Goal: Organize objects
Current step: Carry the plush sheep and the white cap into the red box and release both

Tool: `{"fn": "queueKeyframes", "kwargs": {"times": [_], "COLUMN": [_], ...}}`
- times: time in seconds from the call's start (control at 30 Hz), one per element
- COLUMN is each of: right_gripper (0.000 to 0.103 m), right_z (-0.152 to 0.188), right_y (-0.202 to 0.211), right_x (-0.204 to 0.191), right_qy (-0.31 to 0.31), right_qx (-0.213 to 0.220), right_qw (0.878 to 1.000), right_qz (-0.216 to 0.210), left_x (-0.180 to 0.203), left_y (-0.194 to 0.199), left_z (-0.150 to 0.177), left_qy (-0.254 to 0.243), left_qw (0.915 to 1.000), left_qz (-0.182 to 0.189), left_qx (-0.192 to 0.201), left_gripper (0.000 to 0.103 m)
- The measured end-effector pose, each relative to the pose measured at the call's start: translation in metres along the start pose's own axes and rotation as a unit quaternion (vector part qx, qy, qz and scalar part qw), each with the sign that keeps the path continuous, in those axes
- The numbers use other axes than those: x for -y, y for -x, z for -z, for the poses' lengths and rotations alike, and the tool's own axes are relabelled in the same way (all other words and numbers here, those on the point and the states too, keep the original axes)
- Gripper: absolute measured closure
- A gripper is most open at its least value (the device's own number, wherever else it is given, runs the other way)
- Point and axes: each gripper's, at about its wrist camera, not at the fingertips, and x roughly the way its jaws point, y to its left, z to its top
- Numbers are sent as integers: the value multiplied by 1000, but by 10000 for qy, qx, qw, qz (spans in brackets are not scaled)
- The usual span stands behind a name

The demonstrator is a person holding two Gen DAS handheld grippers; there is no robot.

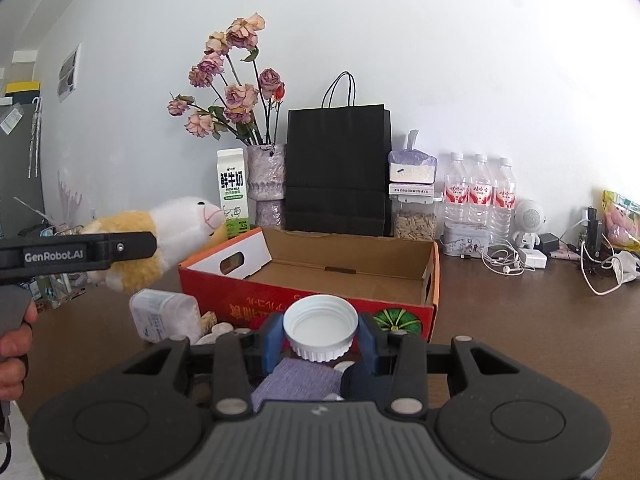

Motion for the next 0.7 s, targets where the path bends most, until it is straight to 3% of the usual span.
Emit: {"fn": "queueKeyframes", "kwargs": {"times": [0.33,0.7], "right_gripper": [64,64], "right_z": [-42,-62], "right_y": [-90,-175], "right_x": [16,27], "right_qy": [-16,142], "right_qx": [-250,-816], "right_qw": [9997,9966], "right_qz": [-49,-5], "left_x": [17,30], "left_y": [-76,-156], "left_z": [-22,-33], "left_qy": [-100,-109], "left_qw": [9998,9978], "left_qz": [-153,-486], "left_qx": [-49,-428], "left_gripper": [10,10]}}
